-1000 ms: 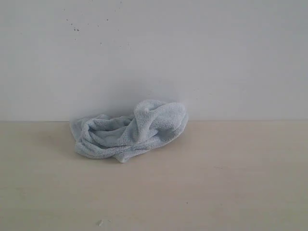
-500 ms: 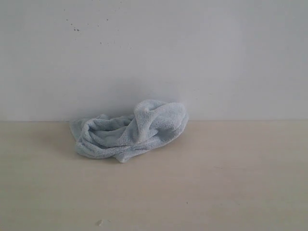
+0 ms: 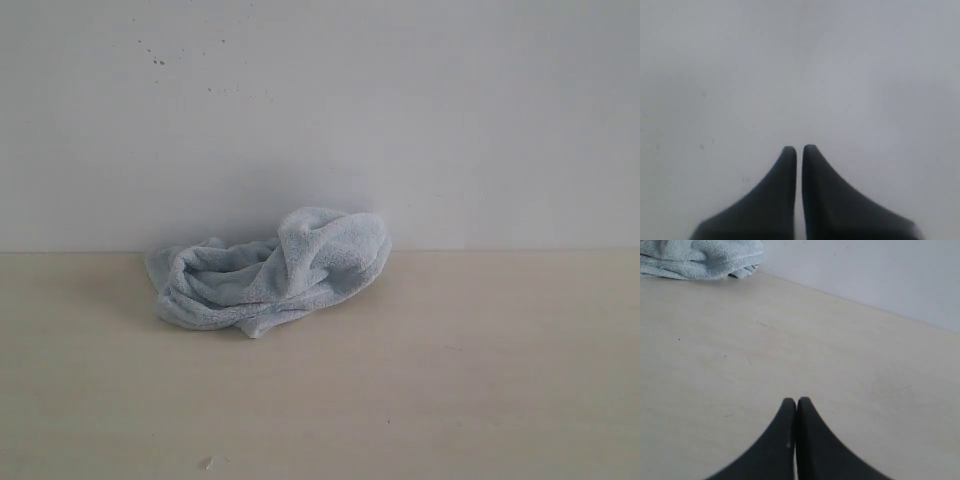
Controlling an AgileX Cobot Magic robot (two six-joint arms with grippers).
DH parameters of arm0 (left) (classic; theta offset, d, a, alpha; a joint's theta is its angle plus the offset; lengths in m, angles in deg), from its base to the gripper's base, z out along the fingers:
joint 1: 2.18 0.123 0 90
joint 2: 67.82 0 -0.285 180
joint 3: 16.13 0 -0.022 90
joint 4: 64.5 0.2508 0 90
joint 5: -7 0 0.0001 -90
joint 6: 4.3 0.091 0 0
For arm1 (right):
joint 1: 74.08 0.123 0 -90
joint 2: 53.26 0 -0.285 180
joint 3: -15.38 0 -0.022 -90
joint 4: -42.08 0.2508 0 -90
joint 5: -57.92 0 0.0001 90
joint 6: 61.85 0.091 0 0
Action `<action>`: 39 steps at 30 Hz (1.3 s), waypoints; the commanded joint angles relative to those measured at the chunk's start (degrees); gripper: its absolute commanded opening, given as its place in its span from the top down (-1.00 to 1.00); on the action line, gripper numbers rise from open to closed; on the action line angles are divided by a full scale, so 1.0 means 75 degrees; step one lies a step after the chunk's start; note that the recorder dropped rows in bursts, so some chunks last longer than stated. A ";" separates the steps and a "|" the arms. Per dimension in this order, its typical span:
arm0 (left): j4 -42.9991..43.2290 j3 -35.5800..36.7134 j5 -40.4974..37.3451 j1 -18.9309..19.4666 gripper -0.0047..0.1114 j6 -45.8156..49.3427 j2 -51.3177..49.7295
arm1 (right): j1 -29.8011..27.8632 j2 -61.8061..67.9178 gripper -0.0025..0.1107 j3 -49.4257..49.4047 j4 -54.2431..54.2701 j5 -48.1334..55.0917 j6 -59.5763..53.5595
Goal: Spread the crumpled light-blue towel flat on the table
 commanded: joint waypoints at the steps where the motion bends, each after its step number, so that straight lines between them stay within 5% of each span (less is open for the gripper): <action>1: 0.0620 -0.1406 -0.1896 0.0016 0.85 -0.0141 -0.4446 | 0.0020 -0.0031 0.96 0.0016 0.0004 -0.0029 -0.0007; 7: 0.0086 -0.4166 -0.6313 -0.0202 0.85 -0.0783 -0.8368 | 0.0020 -0.0031 0.96 0.0016 0.0004 -0.0029 -0.0007; 12: -0.2897 -0.6398 -0.8611 -0.0283 0.85 0.3056 -1.0465 | 0.0020 -0.0031 0.96 0.0016 0.0004 -0.0029 -0.0007; 16: -0.4666 -0.7537 -0.8022 -0.0283 0.85 0.4221 -1.1428 | 0.0020 -0.0031 0.96 0.0016 0.0021 -0.0029 -0.0007; 23: -0.5593 -0.8556 -0.5735 -0.0283 0.71 0.4273 -1.2386 | 0.0020 -0.0031 0.96 0.0016 0.0021 -0.0029 -0.0007; 31: -0.5642 -1.0033 -0.6454 -0.0283 -0.10 0.4273 -1.3663 | 0.0020 -0.0031 0.96 0.0016 0.0021 -0.0029 -0.0007; 39: -0.5642 -1.0654 -0.6205 -0.0269 -0.09 0.4273 -1.4522 | 0.0020 -0.0031 0.96 0.0016 0.0021 -0.0029 -0.0007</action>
